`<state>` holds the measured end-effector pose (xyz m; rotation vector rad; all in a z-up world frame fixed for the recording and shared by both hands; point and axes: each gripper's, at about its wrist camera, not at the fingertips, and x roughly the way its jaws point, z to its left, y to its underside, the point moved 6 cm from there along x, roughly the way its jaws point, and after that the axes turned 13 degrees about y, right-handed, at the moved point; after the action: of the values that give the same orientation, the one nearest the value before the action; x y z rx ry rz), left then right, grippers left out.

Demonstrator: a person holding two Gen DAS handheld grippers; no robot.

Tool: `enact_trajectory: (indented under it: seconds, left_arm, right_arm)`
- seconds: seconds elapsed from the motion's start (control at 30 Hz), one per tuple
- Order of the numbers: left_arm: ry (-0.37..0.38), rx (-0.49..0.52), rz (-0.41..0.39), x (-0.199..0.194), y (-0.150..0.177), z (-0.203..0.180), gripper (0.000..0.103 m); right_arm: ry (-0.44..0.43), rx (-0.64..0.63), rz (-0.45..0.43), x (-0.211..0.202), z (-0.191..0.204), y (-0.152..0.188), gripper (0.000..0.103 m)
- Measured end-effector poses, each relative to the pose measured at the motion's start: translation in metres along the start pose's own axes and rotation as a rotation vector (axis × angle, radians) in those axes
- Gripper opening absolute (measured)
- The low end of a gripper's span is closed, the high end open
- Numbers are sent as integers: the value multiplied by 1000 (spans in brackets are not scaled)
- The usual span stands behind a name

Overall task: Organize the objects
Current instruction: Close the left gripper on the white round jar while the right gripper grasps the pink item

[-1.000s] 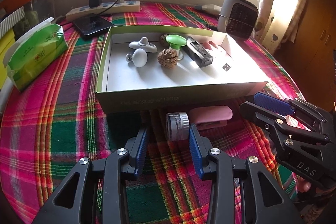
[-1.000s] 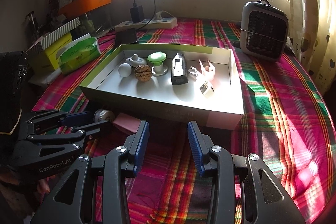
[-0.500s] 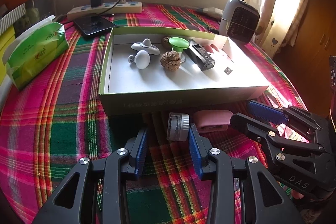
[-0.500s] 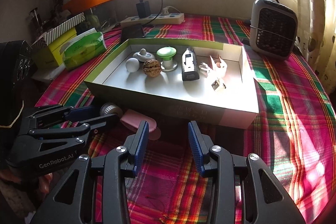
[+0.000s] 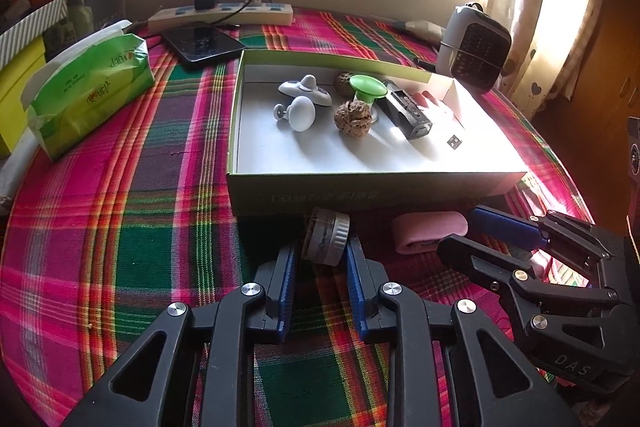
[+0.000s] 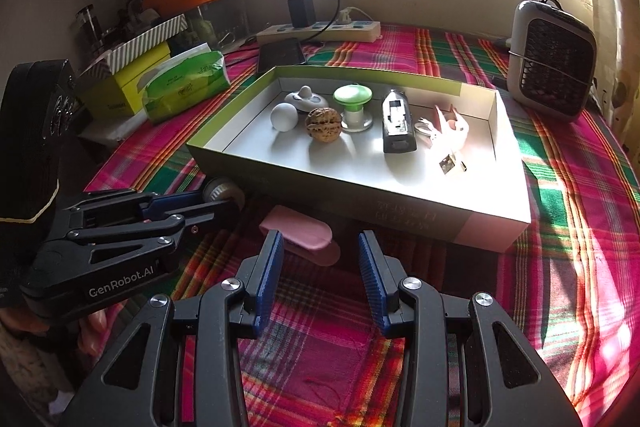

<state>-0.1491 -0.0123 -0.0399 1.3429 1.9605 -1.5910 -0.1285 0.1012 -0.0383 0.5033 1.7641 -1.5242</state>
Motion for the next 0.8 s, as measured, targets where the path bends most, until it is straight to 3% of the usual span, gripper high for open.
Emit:
enact_trajectory:
  seconds: [0.6, 0.8]
  left_arm:
    - [-19, -26, -11, -11, 4, 17, 22]
    - [-17, -26, -11, -11, 4, 16, 22]
  right_arm:
    - [-138, -83, 30, -2, 33, 6, 40]
    - [-67, -89, 30, 3, 29, 5, 40]
